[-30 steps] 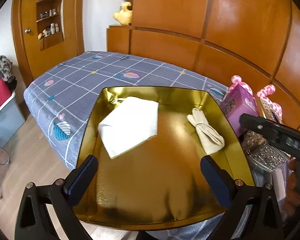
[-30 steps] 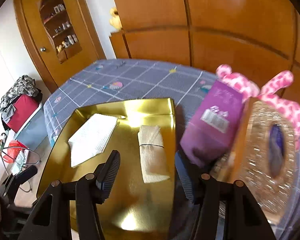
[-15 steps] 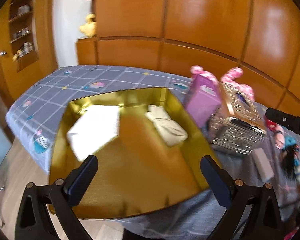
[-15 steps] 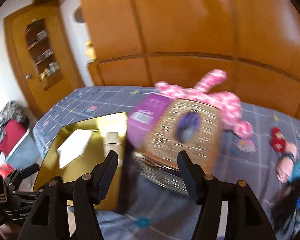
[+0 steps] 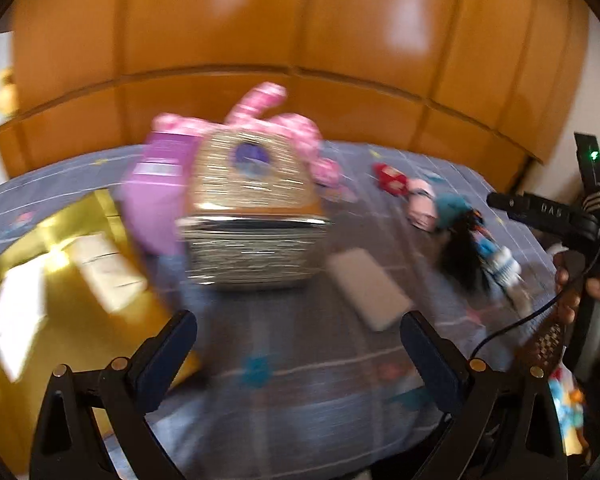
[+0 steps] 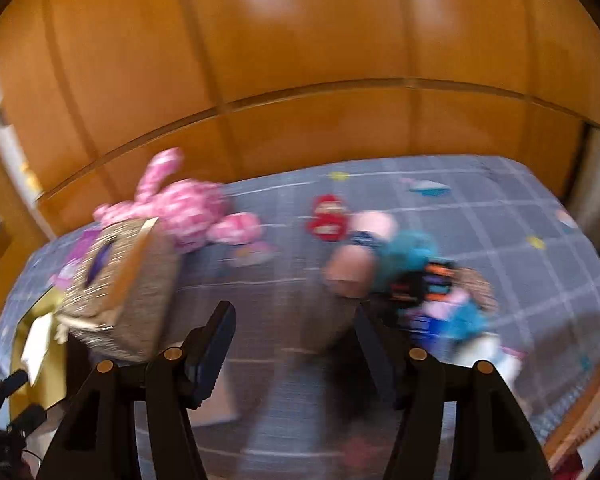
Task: Organize soft objects
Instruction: 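Grasp the white rectangular pad on the bed with the left gripper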
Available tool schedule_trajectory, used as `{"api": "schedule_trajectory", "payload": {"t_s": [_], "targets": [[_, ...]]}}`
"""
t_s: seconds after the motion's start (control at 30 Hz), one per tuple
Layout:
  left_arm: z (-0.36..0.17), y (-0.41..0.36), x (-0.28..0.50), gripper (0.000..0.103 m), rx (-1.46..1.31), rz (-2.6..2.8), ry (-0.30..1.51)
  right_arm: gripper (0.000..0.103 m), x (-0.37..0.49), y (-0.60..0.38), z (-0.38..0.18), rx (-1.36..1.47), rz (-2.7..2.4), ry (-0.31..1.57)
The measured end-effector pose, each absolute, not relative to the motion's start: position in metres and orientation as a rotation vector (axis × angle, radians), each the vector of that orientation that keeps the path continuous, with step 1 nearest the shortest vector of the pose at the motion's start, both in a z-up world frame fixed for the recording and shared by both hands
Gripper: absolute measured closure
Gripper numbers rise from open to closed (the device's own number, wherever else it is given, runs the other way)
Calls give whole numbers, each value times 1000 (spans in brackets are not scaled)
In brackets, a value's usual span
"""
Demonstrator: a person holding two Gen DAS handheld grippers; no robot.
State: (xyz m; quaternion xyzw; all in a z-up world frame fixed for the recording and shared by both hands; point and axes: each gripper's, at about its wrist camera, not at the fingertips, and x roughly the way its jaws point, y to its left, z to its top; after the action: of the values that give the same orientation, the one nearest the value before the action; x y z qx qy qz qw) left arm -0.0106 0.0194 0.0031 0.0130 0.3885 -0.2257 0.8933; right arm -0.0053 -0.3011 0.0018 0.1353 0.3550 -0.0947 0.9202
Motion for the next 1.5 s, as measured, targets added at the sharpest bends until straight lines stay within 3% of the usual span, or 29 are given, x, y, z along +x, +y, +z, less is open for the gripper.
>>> {"api": "schedule_trajectory", "payload": {"t_s": [0.17,0.57,0.6,0.63,0.67,0.77,1.07,1.5], "targets": [[-14,-45,8,8,54,-579,929,40,-29,-339,5,302,-286,714],[-71,-142,47,8,147,-470,1113,40,-60,-381,12,296,-369,707],[-75,-145,49,11,152,-459,1119,40,-63,-387,13,296,-384,705],[-78,-147,51,29,156,-454,1115,40,-67,-393,15,301,-396,703],[-81,-150,52,36,167,-445,1103,40,-69,-397,15,307,-405,700],[-90,-159,52,42,218,-452,1055,40,-78,-417,15,352,-442,697],[-89,-155,25,41,325,-593,900,40,-72,-434,-3,517,-385,782],[-97,-145,27,40,251,-616,892,40,32,-394,-62,574,-326,990]]}}
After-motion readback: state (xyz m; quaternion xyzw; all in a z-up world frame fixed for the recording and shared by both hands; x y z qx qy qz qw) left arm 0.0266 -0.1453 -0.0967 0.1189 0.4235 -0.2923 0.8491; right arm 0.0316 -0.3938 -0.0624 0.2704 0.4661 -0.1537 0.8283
